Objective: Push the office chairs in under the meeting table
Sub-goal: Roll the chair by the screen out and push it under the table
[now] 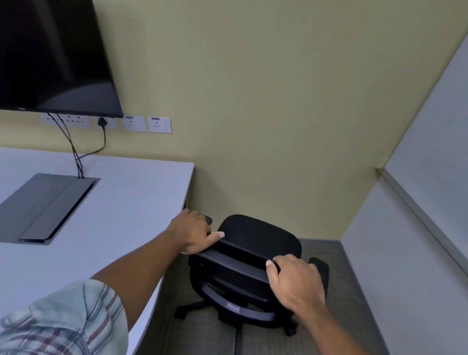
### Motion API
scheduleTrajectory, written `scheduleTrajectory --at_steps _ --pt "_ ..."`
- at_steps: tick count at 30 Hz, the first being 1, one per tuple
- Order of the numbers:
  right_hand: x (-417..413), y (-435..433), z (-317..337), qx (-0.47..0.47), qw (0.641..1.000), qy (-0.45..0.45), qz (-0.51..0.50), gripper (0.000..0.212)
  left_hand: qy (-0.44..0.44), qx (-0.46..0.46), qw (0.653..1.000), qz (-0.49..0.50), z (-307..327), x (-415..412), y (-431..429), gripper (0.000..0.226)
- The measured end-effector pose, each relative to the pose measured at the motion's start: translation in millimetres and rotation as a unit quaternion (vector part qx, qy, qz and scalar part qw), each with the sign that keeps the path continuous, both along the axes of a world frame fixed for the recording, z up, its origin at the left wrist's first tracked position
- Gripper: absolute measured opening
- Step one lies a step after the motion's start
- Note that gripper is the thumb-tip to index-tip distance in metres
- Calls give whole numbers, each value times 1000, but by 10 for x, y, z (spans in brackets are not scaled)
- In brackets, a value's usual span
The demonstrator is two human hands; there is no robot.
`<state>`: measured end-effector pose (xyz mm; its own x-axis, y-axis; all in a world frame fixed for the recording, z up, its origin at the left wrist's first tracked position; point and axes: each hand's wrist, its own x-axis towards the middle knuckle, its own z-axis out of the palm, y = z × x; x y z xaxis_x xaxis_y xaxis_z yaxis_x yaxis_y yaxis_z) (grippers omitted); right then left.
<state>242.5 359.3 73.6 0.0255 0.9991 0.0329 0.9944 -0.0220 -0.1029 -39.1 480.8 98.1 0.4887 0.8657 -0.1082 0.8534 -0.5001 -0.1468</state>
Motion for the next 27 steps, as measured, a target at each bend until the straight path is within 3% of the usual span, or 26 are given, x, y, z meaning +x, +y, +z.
scheduleTrajectory --at_steps 9,18,27 --pt "375 38 30 13 998 17 61 40 -59 -51 994 76 -146 134 -307 76" --pt "803 301 47 27 984 25 173 38 -95 -29 978 186 -235 366 -589 83" --pt "1426 721 -12 24 964 25 264 46 -128 -16 964 233 -233 934 -1044 75"
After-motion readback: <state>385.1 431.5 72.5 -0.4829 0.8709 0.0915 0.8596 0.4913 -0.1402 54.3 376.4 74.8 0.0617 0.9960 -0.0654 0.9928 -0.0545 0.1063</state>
